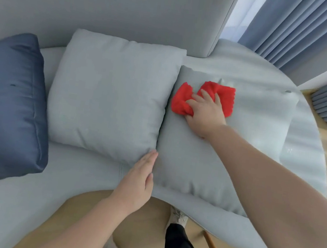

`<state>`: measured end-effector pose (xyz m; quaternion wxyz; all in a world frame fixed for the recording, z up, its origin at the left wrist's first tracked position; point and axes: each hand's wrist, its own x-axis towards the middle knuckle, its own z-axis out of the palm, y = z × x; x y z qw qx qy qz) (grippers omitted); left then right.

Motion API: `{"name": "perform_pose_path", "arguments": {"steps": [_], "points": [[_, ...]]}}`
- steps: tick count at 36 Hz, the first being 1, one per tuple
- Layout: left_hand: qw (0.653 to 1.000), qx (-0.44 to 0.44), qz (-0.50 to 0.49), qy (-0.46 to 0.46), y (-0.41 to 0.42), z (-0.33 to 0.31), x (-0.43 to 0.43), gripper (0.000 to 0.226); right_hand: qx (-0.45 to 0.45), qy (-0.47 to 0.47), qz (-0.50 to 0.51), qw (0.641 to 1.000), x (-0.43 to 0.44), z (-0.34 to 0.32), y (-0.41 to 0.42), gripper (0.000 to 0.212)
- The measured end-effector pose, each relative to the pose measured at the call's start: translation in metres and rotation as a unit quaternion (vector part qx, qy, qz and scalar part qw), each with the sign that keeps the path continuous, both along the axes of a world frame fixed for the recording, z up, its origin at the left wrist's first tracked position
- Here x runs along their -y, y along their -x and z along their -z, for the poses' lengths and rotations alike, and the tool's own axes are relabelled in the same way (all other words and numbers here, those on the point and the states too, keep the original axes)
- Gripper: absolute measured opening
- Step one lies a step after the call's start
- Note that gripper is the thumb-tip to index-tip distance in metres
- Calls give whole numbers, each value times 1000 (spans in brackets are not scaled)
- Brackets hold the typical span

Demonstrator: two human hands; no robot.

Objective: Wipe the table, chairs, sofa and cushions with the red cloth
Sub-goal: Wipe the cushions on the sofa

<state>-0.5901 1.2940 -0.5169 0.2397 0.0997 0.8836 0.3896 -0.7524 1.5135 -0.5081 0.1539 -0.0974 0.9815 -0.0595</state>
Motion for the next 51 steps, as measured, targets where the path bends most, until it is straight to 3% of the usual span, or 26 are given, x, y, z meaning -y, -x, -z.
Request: {"name": "perform_pose_path", "arguments": {"steps": [9,15,24,29,33,36,39,42,45,51], "points": [[996,41,-67,-31,14,4,9,55,-35,49,-197,978,9,-2,-85,18],[997,44,-67,-17,17,5,5,53,-6,96,-249,964,2,4,-150,14],[997,45,-58,15,37,-3,-24,51,31,86,-277,957,-11,-10,-209,13],[991,105,-72,39,51,-2,-48,64,-14,153,-141,978,-58,-34,-216,17],[986,96,-131,39,59,1,-63,63,-79,148,153,974,-105,-41,-215,21],[976,120,-180,3,69,4,-69,72,-12,82,380,921,-136,-37,-198,18],[968,153,-196,-25,87,8,-73,95,82,144,515,841,-156,-31,-172,14],[971,162,-169,-48,101,8,-80,74,137,233,560,783,-167,-21,-151,10],[973,147,-158,-80,100,1,-90,60,120,295,579,751,-174,-17,-142,11],[980,93,-151,-87,102,-54,-105,42,70,311,545,776,-176,-47,-140,6]]}}
